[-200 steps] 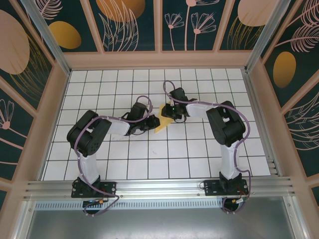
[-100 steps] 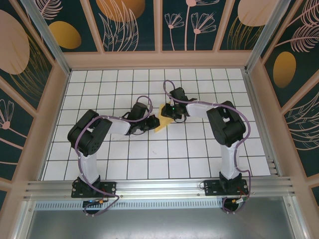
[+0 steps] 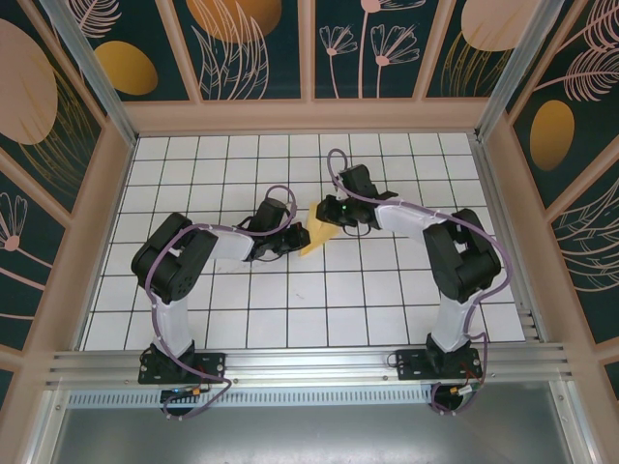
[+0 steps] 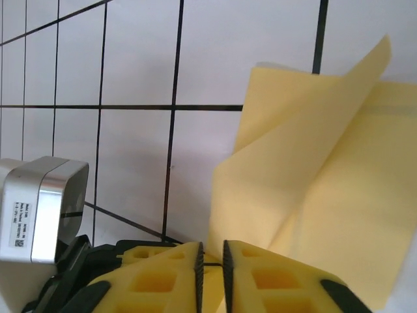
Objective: Fold a paper plane with a square sheet of paper (pick it up from the middle)
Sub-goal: Fourth fold the wing at the center of the table.
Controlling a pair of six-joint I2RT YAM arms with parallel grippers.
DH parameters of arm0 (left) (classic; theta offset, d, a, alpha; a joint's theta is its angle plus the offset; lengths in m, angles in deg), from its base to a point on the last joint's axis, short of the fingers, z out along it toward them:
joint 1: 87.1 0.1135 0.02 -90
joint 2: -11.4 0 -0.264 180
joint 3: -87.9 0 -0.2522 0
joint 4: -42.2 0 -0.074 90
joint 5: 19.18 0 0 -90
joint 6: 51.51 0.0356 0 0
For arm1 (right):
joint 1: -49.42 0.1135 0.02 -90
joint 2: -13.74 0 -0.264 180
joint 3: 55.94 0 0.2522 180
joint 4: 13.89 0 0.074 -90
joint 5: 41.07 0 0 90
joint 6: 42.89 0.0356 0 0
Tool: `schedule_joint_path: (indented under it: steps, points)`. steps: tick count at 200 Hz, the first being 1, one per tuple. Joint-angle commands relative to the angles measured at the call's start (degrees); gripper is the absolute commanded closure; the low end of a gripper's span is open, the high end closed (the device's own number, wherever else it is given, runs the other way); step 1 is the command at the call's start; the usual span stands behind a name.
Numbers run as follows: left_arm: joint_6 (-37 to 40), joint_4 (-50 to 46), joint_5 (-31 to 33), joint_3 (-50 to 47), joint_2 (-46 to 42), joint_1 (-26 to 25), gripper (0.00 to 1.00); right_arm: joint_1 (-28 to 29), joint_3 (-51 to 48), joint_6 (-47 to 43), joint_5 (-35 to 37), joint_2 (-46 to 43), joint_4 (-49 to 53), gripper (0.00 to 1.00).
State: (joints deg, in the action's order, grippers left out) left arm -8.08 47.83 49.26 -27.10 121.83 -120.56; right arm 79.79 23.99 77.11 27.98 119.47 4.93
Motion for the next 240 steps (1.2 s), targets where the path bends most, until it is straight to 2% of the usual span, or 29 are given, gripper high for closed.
schedule_joint_path:
  steps: [1, 67, 124, 173, 240]
  points:
    - [0.7, -4.54, 3.28, -0.3, 2.0, -0.2, 0.94, 0.11, -0.79, -0.47, -4.81, 3.43, -1.98, 0.88]
    - [0.51, -4.94, 3.28, -0.53, 2.24, -0.14, 0.95, -0.55, -1.17, -0.78, -8.46, 8.58, -4.41, 0.93]
    - [0.75, -5.99, 3.76, -0.46, 2.27, -0.21, 0.96, -2.53, -1.02, -0.54, -2.57, 10.26, -2.4, 0.93]
    - [1.62, -7.23, 3.63, -0.18, 2.51, -0.21, 0.96, -4.25, 1.47, -1.82, -2.85, 11.92, -1.89, 0.92]
    - [1.92, -7.62, 3.54, 0.26, 2.59, -0.13, 0.96, -2.2, -2.71, -3.98, -7.61, 3.6, -6.02, 0.92]
